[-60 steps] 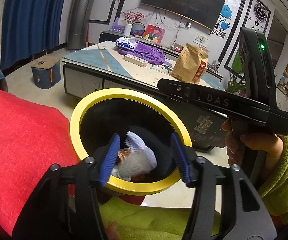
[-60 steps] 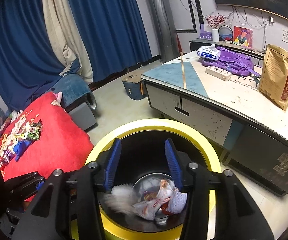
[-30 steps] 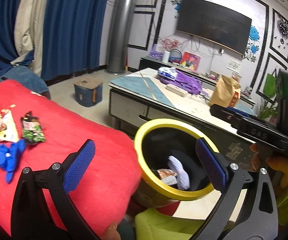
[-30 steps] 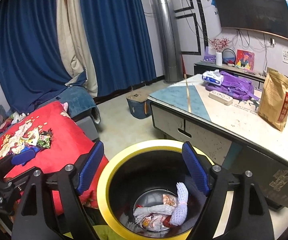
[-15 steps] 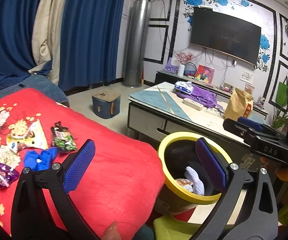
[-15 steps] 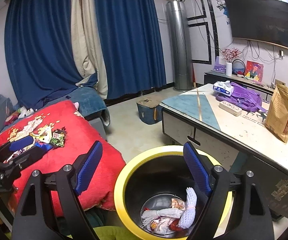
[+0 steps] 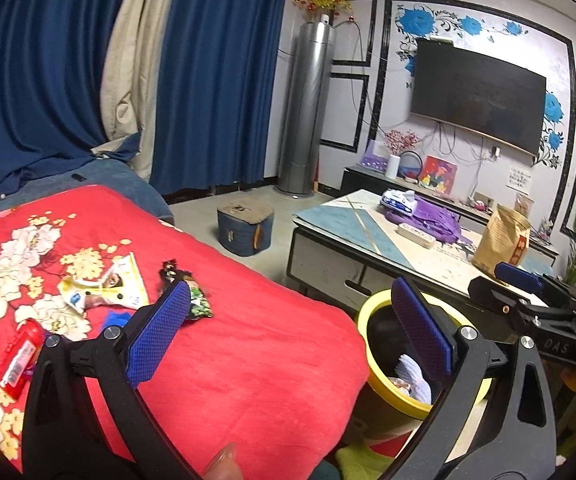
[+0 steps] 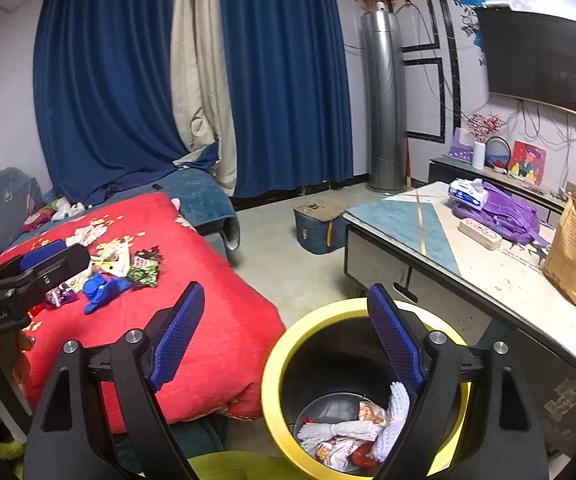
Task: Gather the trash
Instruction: 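Move both open tools back over the bed toward the green bag and red can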
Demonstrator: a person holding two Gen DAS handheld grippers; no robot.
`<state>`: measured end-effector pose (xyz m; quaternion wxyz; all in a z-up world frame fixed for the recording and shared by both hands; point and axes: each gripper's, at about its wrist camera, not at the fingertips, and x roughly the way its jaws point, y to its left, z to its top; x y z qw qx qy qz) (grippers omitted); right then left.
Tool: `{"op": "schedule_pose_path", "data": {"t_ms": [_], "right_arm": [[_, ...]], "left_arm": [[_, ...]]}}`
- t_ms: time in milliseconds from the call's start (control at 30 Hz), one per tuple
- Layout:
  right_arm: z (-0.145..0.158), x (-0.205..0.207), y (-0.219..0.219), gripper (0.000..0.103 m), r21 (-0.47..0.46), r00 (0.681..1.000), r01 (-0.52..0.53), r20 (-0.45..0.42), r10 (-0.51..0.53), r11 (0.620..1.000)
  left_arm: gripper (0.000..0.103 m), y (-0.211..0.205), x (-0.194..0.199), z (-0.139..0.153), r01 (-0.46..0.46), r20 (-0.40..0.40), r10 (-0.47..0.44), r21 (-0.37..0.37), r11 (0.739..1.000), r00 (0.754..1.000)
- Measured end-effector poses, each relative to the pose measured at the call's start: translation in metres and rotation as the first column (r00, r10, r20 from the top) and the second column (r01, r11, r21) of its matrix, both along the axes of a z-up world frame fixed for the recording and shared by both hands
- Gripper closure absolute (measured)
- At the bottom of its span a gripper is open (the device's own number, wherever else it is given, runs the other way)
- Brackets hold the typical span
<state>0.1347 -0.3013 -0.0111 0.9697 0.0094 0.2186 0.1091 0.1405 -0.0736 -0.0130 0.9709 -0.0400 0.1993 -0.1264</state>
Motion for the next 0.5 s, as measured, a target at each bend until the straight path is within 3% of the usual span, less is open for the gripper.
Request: {"op": "schedule_pose_path", "data": {"t_ms": [500], "right_arm": [[0.005,-0.006,0.043,0.021,-0.030,0.996,-0.092,0.008,0.092,0.995]], "left_arm": [[0.011,0.034,-0.009,0.014,-0.095,0.045,0.096,-0.008,0.995,0.994]]}}
